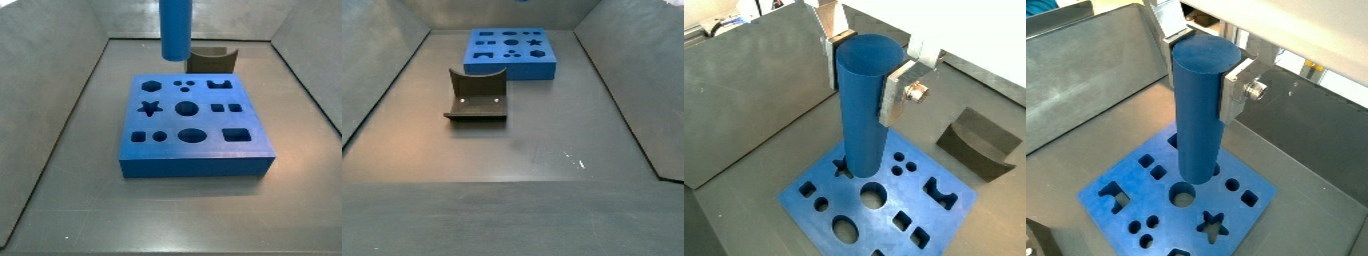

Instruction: Insert the round object.

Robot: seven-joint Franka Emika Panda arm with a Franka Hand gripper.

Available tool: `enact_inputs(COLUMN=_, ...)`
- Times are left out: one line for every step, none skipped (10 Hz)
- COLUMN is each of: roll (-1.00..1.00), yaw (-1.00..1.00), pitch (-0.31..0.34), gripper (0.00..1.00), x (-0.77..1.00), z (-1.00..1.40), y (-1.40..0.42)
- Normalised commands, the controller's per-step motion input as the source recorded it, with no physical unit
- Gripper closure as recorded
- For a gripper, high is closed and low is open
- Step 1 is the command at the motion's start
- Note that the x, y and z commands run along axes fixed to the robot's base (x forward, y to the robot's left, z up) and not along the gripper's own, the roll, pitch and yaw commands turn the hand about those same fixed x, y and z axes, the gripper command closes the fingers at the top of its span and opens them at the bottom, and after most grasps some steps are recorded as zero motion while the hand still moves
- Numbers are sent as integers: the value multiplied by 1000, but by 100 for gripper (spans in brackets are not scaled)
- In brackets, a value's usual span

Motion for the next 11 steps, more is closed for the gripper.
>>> enact_inputs(roll=81, yaw=-29, pitch=0, gripper=100, x=414, z=-1000, y=0)
enact_inputs(roll=171, yaw=0, pitch=0, gripper=100, x=274, z=-974, y=0)
enact_inputs(roll=177, yaw=-3, pitch=0, gripper=100, x=163, z=-951, y=0)
enact_inputs(roll=34, yaw=-69, pitch=47, gripper=100, x=160, z=-666, y=83)
enact_inputs(roll=43, yaw=0, pitch=40, gripper=100, x=0, z=-443, y=94)
enact_inputs(roll=19, yaw=0, pitch=37, gripper=100, x=0, z=-369, y=83)
enact_inputs(roll=0, yaw=0, pitch=0, gripper=100, x=0, z=-394, y=83)
enact_inputs(roll=-10, yaw=0, pitch=0, gripper=100, x=0, z=-391, y=63)
enact_inputs(roll=-80, yaw=-49, pitch=7, gripper=100, x=254, z=-423, y=0)
enact_inputs(roll=-83, yaw=-89, pitch=19, gripper=100, x=323, z=-434, y=0)
enact_inputs(roll=-101, yaw=-86, pitch=9, gripper=100, x=271, z=-383, y=0)
